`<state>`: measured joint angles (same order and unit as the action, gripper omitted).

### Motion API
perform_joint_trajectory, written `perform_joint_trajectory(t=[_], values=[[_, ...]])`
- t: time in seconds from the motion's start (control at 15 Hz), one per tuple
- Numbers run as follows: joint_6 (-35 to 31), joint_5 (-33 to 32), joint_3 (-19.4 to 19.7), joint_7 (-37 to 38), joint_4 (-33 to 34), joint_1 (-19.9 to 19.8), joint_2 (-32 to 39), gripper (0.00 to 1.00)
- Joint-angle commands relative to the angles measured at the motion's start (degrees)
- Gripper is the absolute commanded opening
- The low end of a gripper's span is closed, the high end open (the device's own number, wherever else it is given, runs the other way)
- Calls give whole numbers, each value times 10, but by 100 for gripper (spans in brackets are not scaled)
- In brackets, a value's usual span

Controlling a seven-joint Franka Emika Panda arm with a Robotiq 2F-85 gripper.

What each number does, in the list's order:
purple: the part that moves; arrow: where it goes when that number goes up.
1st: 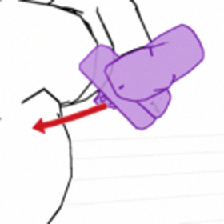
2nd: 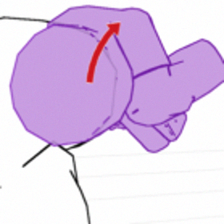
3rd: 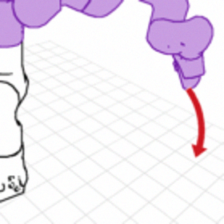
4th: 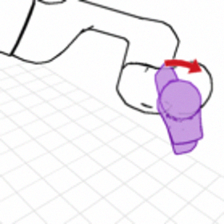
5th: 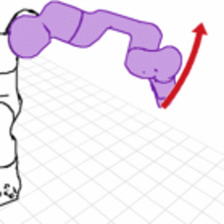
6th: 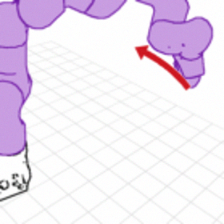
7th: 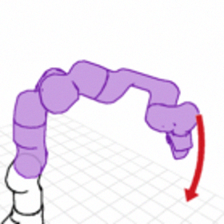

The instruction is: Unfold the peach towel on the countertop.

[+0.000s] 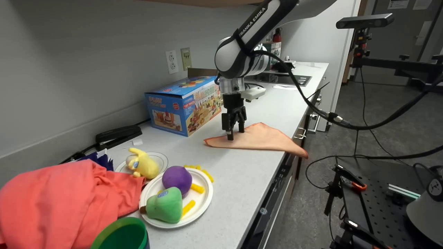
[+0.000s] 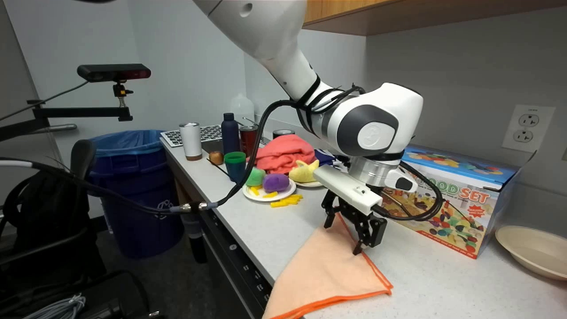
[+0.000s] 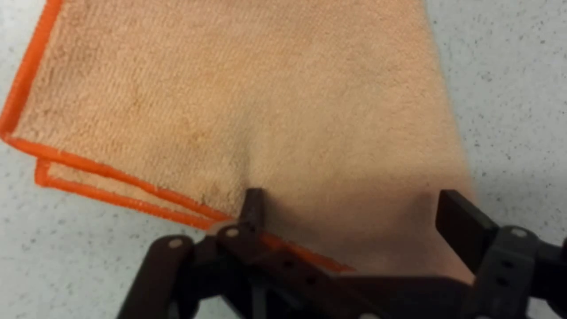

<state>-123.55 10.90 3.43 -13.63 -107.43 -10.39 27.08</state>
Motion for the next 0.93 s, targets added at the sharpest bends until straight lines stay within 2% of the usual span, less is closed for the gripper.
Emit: perform_joint_trajectory(t=[0.0, 0.53, 0.87], values=[[51, -17, -7, -12, 74, -6, 45, 100], [49, -88, -8, -5, 136, 17, 96, 100], [75, -113, -20, -44, 174, 16, 118, 100]])
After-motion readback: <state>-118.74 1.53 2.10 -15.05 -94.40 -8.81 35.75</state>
